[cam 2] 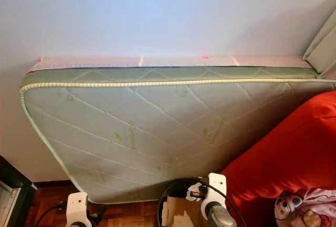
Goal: Clean up the room
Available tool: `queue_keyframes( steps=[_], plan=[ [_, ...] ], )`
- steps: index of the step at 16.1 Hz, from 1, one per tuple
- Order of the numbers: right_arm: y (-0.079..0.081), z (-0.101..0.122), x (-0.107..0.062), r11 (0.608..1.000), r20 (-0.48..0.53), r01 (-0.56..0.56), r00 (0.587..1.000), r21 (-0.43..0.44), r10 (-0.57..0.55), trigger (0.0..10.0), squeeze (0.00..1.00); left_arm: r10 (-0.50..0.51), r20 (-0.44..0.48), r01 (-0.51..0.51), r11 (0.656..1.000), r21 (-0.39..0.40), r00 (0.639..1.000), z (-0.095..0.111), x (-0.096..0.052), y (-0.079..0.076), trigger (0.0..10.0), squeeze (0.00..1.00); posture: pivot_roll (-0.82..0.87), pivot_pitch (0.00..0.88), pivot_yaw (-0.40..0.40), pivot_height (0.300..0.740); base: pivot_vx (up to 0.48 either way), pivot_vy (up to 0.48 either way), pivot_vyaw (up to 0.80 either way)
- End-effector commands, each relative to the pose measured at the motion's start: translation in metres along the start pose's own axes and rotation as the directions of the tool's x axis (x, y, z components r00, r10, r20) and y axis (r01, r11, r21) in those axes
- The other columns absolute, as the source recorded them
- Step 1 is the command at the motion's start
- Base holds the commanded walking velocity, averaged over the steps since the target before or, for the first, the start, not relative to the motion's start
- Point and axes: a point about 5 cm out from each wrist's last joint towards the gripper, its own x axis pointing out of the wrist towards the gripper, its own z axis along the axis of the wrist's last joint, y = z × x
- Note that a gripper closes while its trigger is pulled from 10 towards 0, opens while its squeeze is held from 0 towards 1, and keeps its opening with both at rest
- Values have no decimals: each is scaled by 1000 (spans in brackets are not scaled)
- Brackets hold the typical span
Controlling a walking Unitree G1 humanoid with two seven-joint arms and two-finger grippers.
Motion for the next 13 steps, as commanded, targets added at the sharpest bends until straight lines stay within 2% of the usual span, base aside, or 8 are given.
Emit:
queue_keyframes(
  steps=[1, 13],
  plan=[
    [-3, -5, -1, 1000, -25, 5, 1000, -5, -5, 10000, 0, -6, -41, 7, 1000, 17, 999, -9, -2, -1, 10000, 0, 107, 0, -110, 726, 0, 0, 0],
    [-2, -10, -3, 1000, -40, 0, 999, -8, 0, 10000, 0, -12, -51, 13, 1000, 23, 999, -10, -3, 2, 10000, 0, 104, 0, -112, 726, 0, 0, 0]
  ],
)
